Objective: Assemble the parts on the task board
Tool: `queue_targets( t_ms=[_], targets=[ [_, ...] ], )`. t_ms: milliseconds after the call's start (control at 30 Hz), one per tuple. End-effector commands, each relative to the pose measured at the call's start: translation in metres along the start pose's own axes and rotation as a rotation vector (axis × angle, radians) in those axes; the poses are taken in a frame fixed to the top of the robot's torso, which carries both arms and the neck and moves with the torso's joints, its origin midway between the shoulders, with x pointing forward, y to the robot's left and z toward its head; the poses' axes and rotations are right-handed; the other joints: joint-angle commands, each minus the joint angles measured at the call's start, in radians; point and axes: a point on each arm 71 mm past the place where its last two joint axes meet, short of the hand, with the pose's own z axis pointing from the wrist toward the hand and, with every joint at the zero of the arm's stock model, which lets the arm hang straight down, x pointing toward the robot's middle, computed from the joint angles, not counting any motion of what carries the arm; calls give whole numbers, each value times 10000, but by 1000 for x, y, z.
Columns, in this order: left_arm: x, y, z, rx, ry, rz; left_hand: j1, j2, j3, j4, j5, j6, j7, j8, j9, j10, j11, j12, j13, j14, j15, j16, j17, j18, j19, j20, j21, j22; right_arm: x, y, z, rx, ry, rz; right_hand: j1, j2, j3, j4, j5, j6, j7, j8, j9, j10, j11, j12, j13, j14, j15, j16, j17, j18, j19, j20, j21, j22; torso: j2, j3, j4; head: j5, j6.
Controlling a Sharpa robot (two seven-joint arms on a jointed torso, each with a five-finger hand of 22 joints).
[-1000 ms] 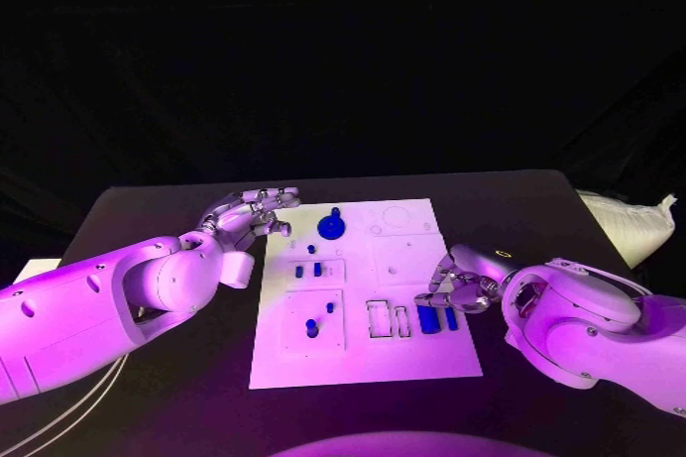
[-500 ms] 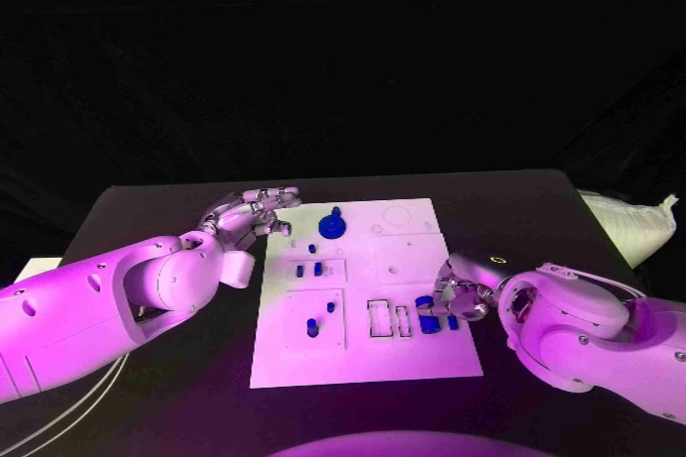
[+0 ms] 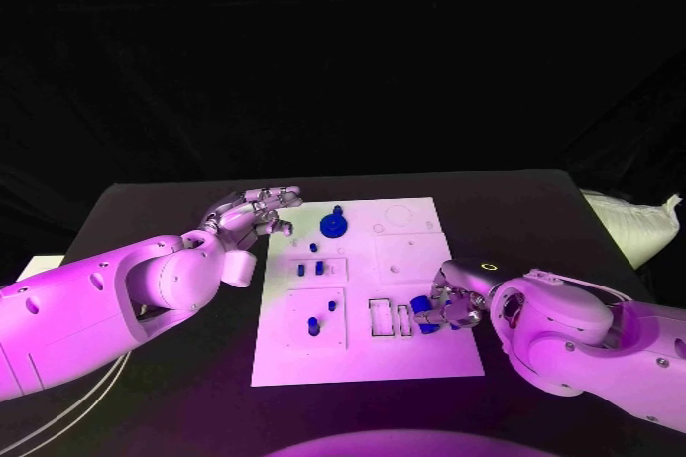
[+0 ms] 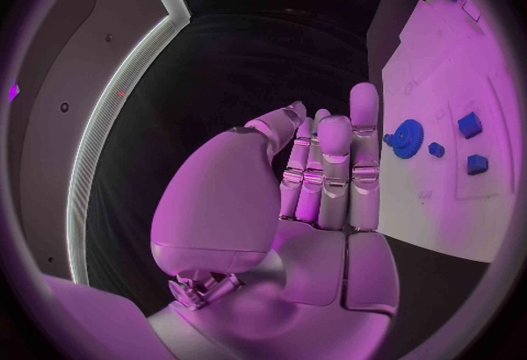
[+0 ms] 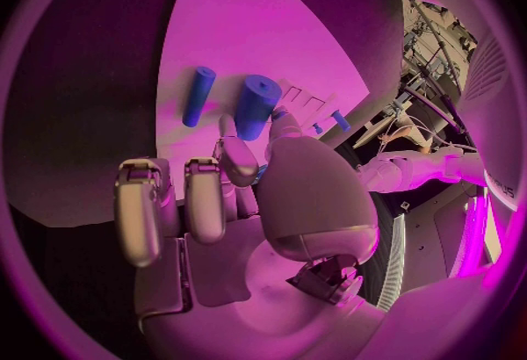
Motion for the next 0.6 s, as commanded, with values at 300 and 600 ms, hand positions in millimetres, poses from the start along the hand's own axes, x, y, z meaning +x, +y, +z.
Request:
queue_targets(
  t_ms=[300,600],
  targets=[
    [2,0,0,22,229,-45,62,17,-48,-16,18,-82,-18,43,-16,-79,4,60,-9,-40,8,-7,-13,109,65,3,-42,-9,11,2,6,279,345,-293,896,420,44,-138,228,-31,-62,222,309,-46,-26,-134,190,617,-102,71,350,-140,550,-82,62,1719,-10,-5,-6,-9,-28],
    [2,0,0,18,240,-50,62,17,-48,-16,18,-82,-18,43,-16,-79,4,60,-9,-40,8,-7,-13,109,65,3,-42,-9,11,3,7,258,47,18,1441,649,114,-176,1012,-3,-102,379,544,-3,-63,-175,318,627,-131,91,405,-143,558,-100,69,1737,-8,-8,-11,-24,-4]
  ],
)
